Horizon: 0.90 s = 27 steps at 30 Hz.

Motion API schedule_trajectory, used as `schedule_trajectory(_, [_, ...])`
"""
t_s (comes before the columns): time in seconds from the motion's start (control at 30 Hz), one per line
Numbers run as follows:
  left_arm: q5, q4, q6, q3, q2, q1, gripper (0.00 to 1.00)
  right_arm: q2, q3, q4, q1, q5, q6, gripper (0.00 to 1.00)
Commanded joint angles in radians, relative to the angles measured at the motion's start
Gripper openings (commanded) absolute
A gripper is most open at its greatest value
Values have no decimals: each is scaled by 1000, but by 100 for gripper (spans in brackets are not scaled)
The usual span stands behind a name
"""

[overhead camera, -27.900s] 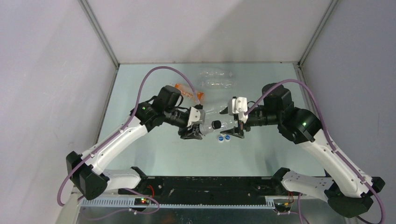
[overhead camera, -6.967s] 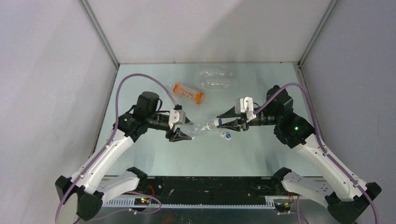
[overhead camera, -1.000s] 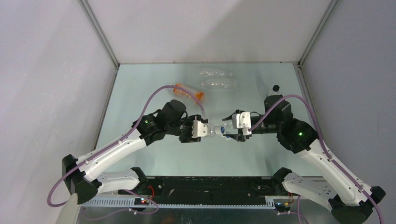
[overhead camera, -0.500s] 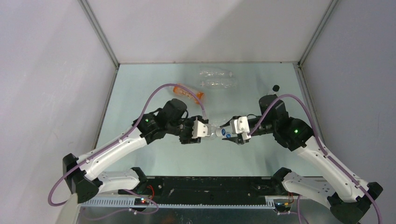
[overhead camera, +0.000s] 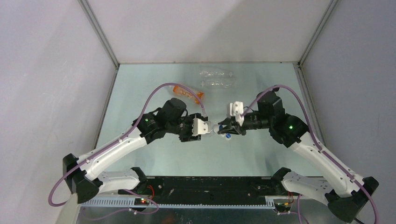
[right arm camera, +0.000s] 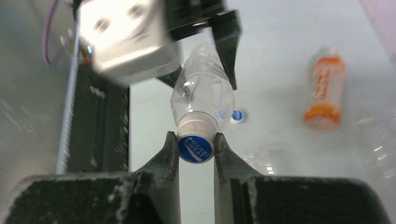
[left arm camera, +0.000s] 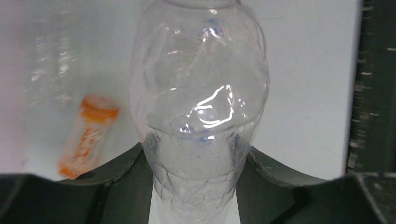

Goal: Screw on the bottle caps

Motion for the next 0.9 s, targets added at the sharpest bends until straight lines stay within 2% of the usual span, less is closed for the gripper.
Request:
schedule_trajectory(0.0, [-268,362,-14,-39,-91,-70,10,69,14,190,6,306,665,0])
schedule_trajectory(0.03, [-325,448,3,-83,-122,-90,10,88,35,184,-10,358,842,0])
schedule_trajectory(0.07, [-440,498,49,-110,-135,-134,11,98,45,174,-20,421,928,0])
schedule_trajectory(0.1, [-488,587,74,-157,-158,-153,11,118,64,149,-39,440,1070,0])
schedule_trajectory(0.17, [-609,667,128,-196,-166,-194,11,140,77,133,-60,466,1205,0])
schedule_trajectory(0.23, [-629,645,120,-190,-154,-203,10,144,80,149,-76,447,1244,2])
schedule_trajectory(0.27, [-634,614,105,-186,-144,-202,8,142,80,168,-80,436,1236,8])
schedule_trajectory(0.3, [-621,599,96,-181,-141,-198,8,130,80,176,-90,416,1198,12])
schedule_trajectory(0.33, [-601,562,72,-177,-141,-183,7,122,80,201,-91,406,1161,22])
schedule_trajectory(0.37, [-549,543,39,-170,-142,-171,7,100,80,213,-92,382,1069,31])
schedule_trajectory(0.5, [-343,396,-23,-120,-134,-72,7,23,78,240,-95,287,736,54])
schedule_trajectory(0.6, [-173,215,-35,-32,-102,10,9,-35,78,212,-107,167,507,59])
schedule_trajectory(0.63, [-71,177,-38,-8,-90,26,10,-45,79,200,-108,99,459,61])
schedule_trajectory(0.73, [105,-1,-21,95,-29,71,11,-82,78,106,-108,-17,213,64])
schedule_trajectory(0.87, [186,-104,9,160,19,75,11,-105,79,21,-109,-110,34,64])
